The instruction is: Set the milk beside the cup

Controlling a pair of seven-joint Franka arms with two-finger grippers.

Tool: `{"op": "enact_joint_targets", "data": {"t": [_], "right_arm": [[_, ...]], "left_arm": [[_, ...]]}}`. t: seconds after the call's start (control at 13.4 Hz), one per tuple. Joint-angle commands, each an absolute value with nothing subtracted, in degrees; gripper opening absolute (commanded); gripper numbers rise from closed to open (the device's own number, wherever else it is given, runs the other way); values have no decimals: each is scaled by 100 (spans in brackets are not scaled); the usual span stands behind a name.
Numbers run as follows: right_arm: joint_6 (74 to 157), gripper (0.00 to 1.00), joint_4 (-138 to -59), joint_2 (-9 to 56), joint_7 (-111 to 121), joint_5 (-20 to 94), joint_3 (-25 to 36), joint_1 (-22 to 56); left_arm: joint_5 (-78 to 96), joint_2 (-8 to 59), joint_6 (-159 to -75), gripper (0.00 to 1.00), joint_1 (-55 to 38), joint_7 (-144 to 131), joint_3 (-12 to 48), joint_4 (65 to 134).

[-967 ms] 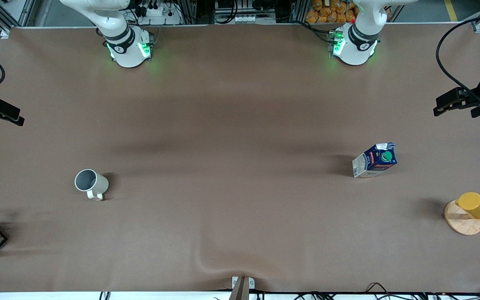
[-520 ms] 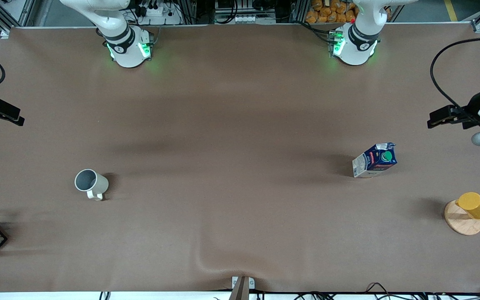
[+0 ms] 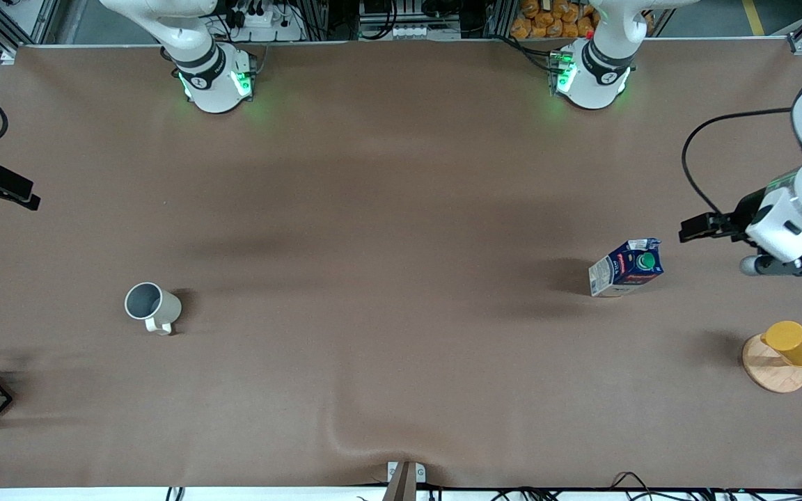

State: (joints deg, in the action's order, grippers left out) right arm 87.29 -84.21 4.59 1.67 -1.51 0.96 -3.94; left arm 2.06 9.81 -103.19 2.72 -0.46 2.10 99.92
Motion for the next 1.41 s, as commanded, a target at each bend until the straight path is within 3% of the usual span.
{"op": "enact_joint_targets", "data": {"t": [0.0, 0.59, 1.34], "right_arm": [[8666, 100, -8297, 510, 88, -176, 105, -343], [8666, 100, -8288, 501, 97, -193, 105, -352], [8640, 100, -8209, 510, 105, -176, 105, -352]], "left_arm": [[343, 1239, -10677, 100, 185, -342, 237, 10124], [281, 1310, -11662, 100, 176, -545, 492, 11003], [272, 1705, -11900, 100, 158, -817, 492, 10995]]}}
